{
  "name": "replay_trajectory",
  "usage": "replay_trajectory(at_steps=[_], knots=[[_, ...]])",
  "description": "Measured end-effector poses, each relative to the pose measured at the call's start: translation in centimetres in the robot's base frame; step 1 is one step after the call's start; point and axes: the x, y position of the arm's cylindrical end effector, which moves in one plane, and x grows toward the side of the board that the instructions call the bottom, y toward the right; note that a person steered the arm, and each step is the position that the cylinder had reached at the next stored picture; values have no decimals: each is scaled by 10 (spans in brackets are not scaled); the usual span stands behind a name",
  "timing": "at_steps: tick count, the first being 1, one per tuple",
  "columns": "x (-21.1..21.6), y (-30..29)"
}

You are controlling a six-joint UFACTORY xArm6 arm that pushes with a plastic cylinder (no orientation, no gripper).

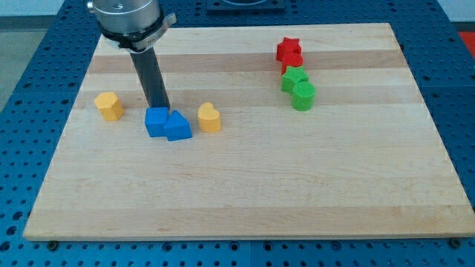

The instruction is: Place the yellow hexagon to the left of the blue cube

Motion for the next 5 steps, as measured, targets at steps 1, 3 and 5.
replay_trajectory(at_steps=[1,3,5], knots=[[-23,-15],[-45,-87],[-35,-125]])
